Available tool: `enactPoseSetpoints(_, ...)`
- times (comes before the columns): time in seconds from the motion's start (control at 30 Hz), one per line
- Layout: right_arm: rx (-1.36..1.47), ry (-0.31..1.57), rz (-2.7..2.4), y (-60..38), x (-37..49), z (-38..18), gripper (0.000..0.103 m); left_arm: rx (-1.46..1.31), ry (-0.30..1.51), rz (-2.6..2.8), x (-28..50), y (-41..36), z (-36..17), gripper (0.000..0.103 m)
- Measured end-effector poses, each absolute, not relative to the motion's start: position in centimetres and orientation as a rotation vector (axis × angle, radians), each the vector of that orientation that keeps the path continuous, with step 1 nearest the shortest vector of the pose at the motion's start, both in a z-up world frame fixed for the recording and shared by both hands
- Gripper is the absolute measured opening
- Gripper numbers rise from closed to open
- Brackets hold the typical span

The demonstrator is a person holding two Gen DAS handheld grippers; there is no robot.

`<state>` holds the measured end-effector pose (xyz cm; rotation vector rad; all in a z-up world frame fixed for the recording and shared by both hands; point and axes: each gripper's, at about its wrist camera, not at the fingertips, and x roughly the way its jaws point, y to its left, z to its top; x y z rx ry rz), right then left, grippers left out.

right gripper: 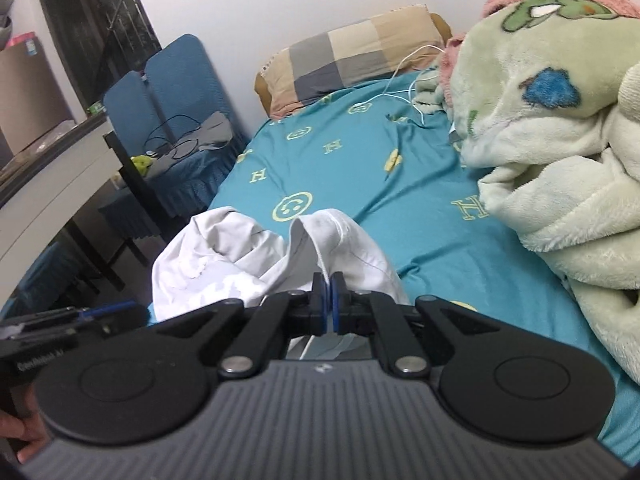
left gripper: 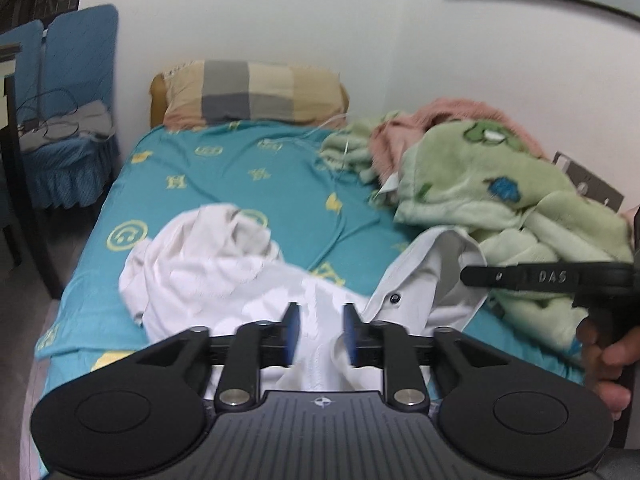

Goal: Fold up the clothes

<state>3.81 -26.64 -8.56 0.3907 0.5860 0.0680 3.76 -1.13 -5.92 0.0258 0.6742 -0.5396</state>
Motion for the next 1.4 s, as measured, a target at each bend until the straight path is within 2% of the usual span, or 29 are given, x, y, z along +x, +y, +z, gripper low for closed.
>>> enactPoseSetpoints(0.1, 0.387, 0.600, 0.085, -26.6, 3.6, -8.6, 0.005, 0.026, 0.708, -0.510, 3.3, -1.7, -6.4, 0.054)
enactPoseSetpoints(0.37, 0.326, 0.606, 0.044, -26.8, 3.5, -8.7, 0.008, 0.024, 0.813, -0.370, 1.9, -5.1, -10.0, 0.057)
enactPoseSetpoints(0.43, 0.310, 0.623, 0.025, -26.9, 3.7, -8.9, 0.010, 0.068, 0.789, -0.332, 1.6, -5.7, -10.6, 0.054)
enactPoseSetpoints(0.5, 0.287, 0.638, 0.000, -27.0, 3.9, -9.2, 0.016, 0.130, 0.747, -0.307, 1.2, -6.0, -10.6, 0.050)
enactPoseSetpoints(0.53, 0.279, 0.644, -0.007, -27.2, 4.1, -9.4, 0.026, 0.156, 0.727, -0.297, 1.0, -6.1, -10.6, 0.041)
enactPoseSetpoints(0.57, 0.274, 0.652, -0.013, -27.2, 4.2, -9.7, 0.032, 0.162, 0.714, -0.296, 0.8, -6.0, -10.3, 0.036)
enactPoseSetpoints(0.63, 0.259, 0.671, -0.021, -27.3, 4.7, -10.2, 0.033, 0.162, 0.689, -0.302, 0.6, -5.8, -9.7, 0.010)
enactPoseSetpoints(0.67, 0.242, 0.680, -0.023, -27.1, 5.0, -10.4, 0.033, 0.163, 0.671, -0.311, 0.2, -5.7, -9.2, 0.006)
enactPoseSetpoints(0.83, 0.164, 0.692, -0.031, -26.3, 6.0, -11.2, 0.032, 0.065, 0.637, -0.385, -2.2, -4.6, -6.7, 0.003)
enactPoseSetpoints(0.87, 0.154, 0.688, -0.032, -26.2, 6.2, -11.3, 0.030, 0.042, 0.637, -0.383, -2.7, -4.3, -6.4, 0.003)
enactPoseSetpoints(0.9, 0.161, 0.681, -0.025, -26.3, 6.3, -11.2, 0.024, 0.022, 0.635, -0.378, -3.3, -4.0, -6.2, 0.003)
enactPoseSetpoints(0.93, 0.188, 0.668, -0.008, -26.5, 6.2, -10.9, 0.010, 0.022, 0.635, -0.367, -3.6, -3.9, -6.2, 0.003)
enactPoseSetpoints(1.07, 0.258, 0.598, 0.060, -26.8, 5.1, -9.2, 0.009, 0.034, 0.642, -0.324, -4.6, -4.1, -6.4, 0.004)
enactPoseSetpoints(1.1, 0.269, 0.577, 0.076, -26.8, 4.7, -8.7, 0.009, 0.027, 0.653, -0.314, -4.5, -4.3, -6.6, 0.006)
enactPoseSetpoints(1.17, 0.293, 0.536, 0.110, -26.7, 3.9, -7.7, 0.008, 0.011, 0.674, -0.293, -4.4, -4.7, -7.0, 0.018)
enactPoseSetpoints(1.33, 0.338, 0.483, 0.168, -26.9, 2.6, -6.4, 0.008, -0.025, 0.729, -0.200, -4.7, -6.2, -8.5, 0.061)
enactPoseSetpoints(1.4, 0.363, 0.474, 0.181, -27.1, 2.5, -6.2, 0.008, -0.045, 0.750, -0.160, -4.9, -7.0, -9.3, 0.065)
